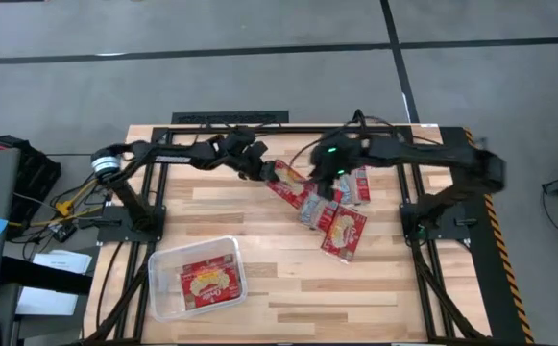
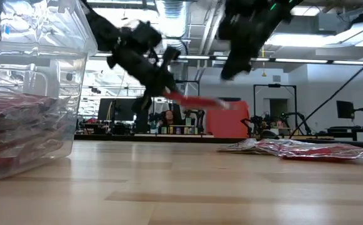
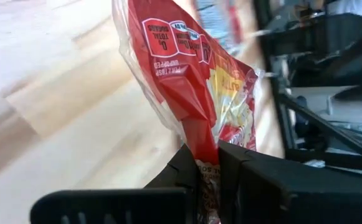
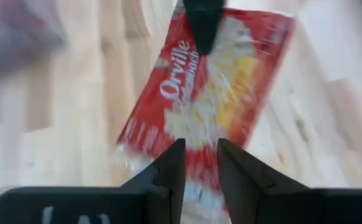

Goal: Sort popcorn bags into baskets
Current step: Put the red popcorn bag into the transparent bin

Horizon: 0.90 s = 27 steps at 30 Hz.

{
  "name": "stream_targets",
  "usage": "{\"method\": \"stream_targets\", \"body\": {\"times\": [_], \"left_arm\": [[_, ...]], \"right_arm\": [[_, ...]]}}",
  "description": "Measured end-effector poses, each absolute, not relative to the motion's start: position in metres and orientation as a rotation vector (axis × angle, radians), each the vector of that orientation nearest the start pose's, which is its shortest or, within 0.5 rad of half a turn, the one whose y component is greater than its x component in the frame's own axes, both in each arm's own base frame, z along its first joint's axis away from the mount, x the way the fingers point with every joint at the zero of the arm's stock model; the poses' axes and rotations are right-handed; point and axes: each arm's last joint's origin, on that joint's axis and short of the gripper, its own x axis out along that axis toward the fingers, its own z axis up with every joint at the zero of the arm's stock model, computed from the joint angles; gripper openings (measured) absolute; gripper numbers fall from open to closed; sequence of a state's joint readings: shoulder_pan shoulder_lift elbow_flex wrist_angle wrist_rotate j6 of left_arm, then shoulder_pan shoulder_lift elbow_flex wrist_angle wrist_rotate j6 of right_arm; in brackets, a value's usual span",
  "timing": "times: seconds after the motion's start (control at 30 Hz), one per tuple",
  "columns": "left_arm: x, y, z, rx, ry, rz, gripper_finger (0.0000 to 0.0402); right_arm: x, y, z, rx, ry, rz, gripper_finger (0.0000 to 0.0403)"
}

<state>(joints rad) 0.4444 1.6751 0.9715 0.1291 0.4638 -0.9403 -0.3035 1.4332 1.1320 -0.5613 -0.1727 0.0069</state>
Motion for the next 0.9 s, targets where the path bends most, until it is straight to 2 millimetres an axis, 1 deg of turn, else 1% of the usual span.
{"method": "stream_targets", "body": {"times": [0.07,0.17,0.27,0.33,0.43,0.5,0.57,0.7,0.8,0.9], "left_arm": [[0.318,0.134,0.227,-1.152,0.459,0.228,0.0005],[0.303,0.12,0.262,-1.114,0.44,0.257,0.0004],[0.282,0.1,0.289,-1.102,0.45,0.311,0.0004],[0.266,0.082,0.308,-1.101,0.437,0.338,0.0004],[0.239,0.053,0.327,-1.132,0.427,0.392,0.0003],[0.222,0.034,0.334,-1.168,0.43,0.439,0.0003],[0.206,0.018,0.342,-1.21,0.397,0.467,0.0005],[0.18,-0.012,0.35,-1.309,0.367,0.499,0.0006],[0.168,-0.031,0.353,-1.386,0.376,0.464,0.0005],[0.158,-0.046,0.353,-1.45,0.435,0.413,0.0006]], "right_arm": [[0.268,-0.08,0.301,0.199,0.77,-0.171,0.0118],[0.241,-0.073,0.329,0.188,0.675,-0.232,0.0118],[0.214,-0.065,0.353,0.186,0.576,-0.272,0.0118],[0.198,-0.061,0.365,0.17,0.52,-0.298,0.0118],[0.181,-0.057,0.373,0.149,0.485,-0.356,0.0118],[0.172,-0.057,0.374,0.139,0.499,-0.401,0.0118],[0.166,-0.056,0.376,0.129,0.5,-0.424,0.0118],[0.163,-0.056,0.372,0.116,0.547,-0.444,0.0118],[0.166,-0.057,0.37,0.118,0.566,-0.448,0.0118],[0.172,-0.059,0.366,0.108,0.596,-0.443,0.0118]]}}
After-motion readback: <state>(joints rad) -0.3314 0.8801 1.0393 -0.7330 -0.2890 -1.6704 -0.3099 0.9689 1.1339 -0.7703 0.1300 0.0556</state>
